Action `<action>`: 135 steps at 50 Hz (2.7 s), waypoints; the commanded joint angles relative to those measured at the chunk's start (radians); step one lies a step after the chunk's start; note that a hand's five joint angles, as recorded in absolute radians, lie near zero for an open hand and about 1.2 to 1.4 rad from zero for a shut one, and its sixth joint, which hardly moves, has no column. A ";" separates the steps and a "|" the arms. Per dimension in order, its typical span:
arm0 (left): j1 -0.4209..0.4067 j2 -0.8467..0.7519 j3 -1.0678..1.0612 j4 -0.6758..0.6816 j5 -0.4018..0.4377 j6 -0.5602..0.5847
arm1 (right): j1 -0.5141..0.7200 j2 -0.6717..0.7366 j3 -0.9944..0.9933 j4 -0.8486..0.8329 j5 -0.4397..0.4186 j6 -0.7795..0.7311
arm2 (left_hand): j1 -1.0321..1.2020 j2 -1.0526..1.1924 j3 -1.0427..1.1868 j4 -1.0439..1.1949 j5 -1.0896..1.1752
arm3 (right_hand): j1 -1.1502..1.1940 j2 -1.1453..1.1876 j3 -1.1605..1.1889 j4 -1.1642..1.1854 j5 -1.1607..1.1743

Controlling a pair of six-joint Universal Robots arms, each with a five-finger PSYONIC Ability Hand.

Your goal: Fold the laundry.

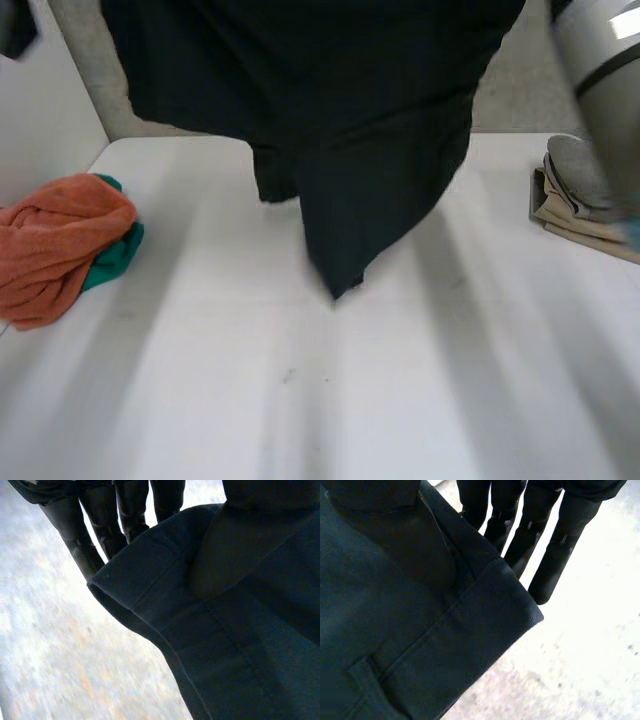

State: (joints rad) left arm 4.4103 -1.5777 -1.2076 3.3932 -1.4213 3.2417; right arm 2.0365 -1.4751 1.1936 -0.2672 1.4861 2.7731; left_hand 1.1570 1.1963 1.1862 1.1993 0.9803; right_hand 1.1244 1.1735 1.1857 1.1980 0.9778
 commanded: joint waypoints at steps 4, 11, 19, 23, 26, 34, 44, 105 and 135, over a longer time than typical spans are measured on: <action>0.063 0.254 -0.046 -0.061 0.048 -0.094 | 0.002 -0.255 -0.006 0.213 -0.009 0.009 | 0.239 0.200 0.210 0.197 0.241 | 0.272 0.223 0.211 0.198 0.244; 0.133 0.251 0.017 -0.092 0.062 -0.135 | 0.008 -0.266 -0.069 0.273 -0.004 0.039 | 0.239 0.200 0.210 0.197 0.241 | 0.272 0.223 0.211 0.198 0.244; 0.121 0.029 0.085 -0.100 0.073 -0.142 | 0.031 -0.116 -0.084 0.295 0.013 0.051 | 0.239 0.200 0.210 0.197 0.241 | 0.272 0.223 0.211 0.198 0.244; 0.087 -0.134 0.117 -0.088 0.076 -0.091 | 0.036 0.033 -0.084 0.289 0.049 0.051 | 0.239 0.200 0.210 0.197 0.241 | 0.272 0.223 0.211 0.198 0.244; 0.070 -0.255 0.146 -0.065 0.078 -0.054 | 0.040 0.168 -0.101 0.261 0.074 0.056 | 0.239 0.200 0.210 0.197 0.241 | 0.272 0.223 0.211 0.198 0.244; 0.047 -0.696 0.331 0.075 0.078 0.007 | 0.080 0.525 -0.207 0.037 0.147 0.100 | 0.239 0.200 0.210 0.197 0.241 | 0.272 0.223 0.211 0.198 0.244; 0.072 -1.041 0.661 0.176 -0.001 -0.011 | 0.103 0.898 -0.454 -0.348 0.309 -0.013 | 0.239 0.200 0.210 0.197 0.241 | -0.049 -0.098 -0.110 -0.123 -0.077; -0.080 -0.192 -0.854 -0.097 -0.076 0.089 | -0.136 0.496 0.495 -0.144 -0.273 -0.204 | -0.055 -0.094 -0.084 -0.097 -0.053 | 0.272 0.223 0.211 0.198 0.244; -0.037 0.124 -0.813 -0.813 0.260 0.469 | -0.266 -0.021 0.657 0.755 -0.277 -0.684 | 0.239 0.200 0.210 0.197 0.241 | 0.272 0.223 0.211 0.198 0.244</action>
State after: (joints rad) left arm 4.3529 -1.4334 -2.0605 2.6299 -1.2081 3.6333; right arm 1.7416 -1.4971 1.8742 0.5325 1.2460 2.0507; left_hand 1.1324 1.1940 1.1883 1.1989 1.0135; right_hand 1.0945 1.1787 1.1859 1.1977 1.0094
